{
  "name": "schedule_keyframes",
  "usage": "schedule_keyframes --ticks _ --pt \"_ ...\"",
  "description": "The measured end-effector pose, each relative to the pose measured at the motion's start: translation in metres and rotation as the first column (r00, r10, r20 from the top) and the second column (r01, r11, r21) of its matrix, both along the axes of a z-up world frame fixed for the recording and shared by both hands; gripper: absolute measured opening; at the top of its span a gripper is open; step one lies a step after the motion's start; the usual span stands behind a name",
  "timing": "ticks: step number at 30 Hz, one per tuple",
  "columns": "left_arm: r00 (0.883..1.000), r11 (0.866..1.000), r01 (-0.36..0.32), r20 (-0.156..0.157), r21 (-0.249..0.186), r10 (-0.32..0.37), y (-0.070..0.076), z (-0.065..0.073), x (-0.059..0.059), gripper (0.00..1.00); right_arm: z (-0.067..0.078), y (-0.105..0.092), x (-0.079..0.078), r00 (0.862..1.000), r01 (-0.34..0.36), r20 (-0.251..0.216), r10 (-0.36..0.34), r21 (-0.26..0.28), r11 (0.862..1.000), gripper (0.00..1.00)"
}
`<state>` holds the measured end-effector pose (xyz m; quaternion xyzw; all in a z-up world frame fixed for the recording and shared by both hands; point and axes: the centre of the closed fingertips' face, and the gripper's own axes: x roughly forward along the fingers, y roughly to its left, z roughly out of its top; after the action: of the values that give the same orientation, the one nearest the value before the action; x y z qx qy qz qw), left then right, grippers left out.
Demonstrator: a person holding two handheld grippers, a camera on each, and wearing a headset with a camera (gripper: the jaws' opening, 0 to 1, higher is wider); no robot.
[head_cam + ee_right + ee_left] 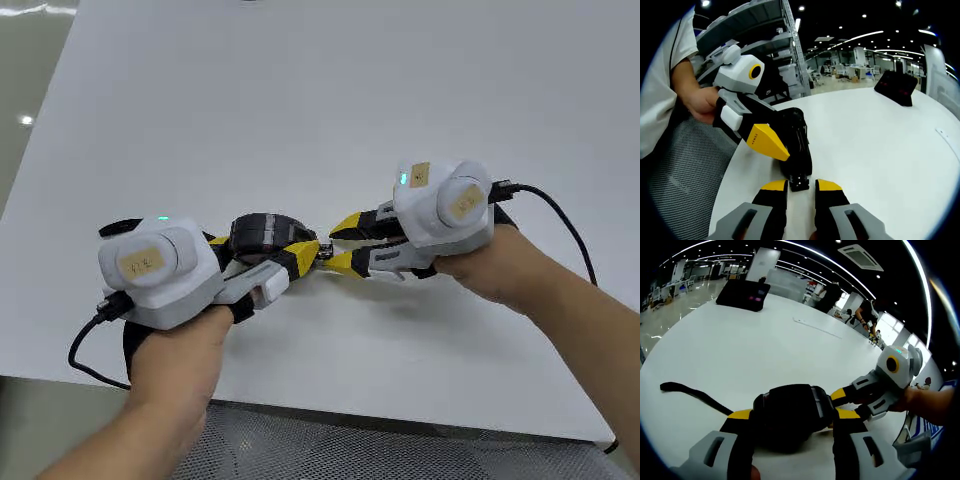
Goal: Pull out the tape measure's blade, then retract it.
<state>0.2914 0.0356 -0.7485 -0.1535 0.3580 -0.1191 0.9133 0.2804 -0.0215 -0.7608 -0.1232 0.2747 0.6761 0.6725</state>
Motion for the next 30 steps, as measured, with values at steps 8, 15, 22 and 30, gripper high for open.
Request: schedule_keyframes --ticks 8,15,22,30 --pt "0.996 0.995 0.084 0.005 0.059 -0.085 0.003 0.001 -0.005 0.74 0.008 -0.008 -0.004 1.0 0.021 -0.016 -0.021 0.03 0.999 0.29" --pt "0.985 0.978 0.17 0.01 0.117 -0.173 0.003 0.004 -0.012 0.84 0.013 -0.017 -0.004 0.999 0.041 -0.004 -0.041 0.017 0.999 0.41" --pt "0.983 0.976 0.182 0.01 0.121 -0.185 0.006 0.004 -0.013 0.84 0.013 -0.02 -0.004 0.998 0.055 -0.007 -0.055 0.01 0.998 0.42" --pt "0.969 0.957 0.239 0.023 0.166 -0.246 0.009 0.01 -0.015 0.9 0.016 -0.033 -0.008 0.996 0.085 0.01 -0.085 -0.014 0.996 0.49"
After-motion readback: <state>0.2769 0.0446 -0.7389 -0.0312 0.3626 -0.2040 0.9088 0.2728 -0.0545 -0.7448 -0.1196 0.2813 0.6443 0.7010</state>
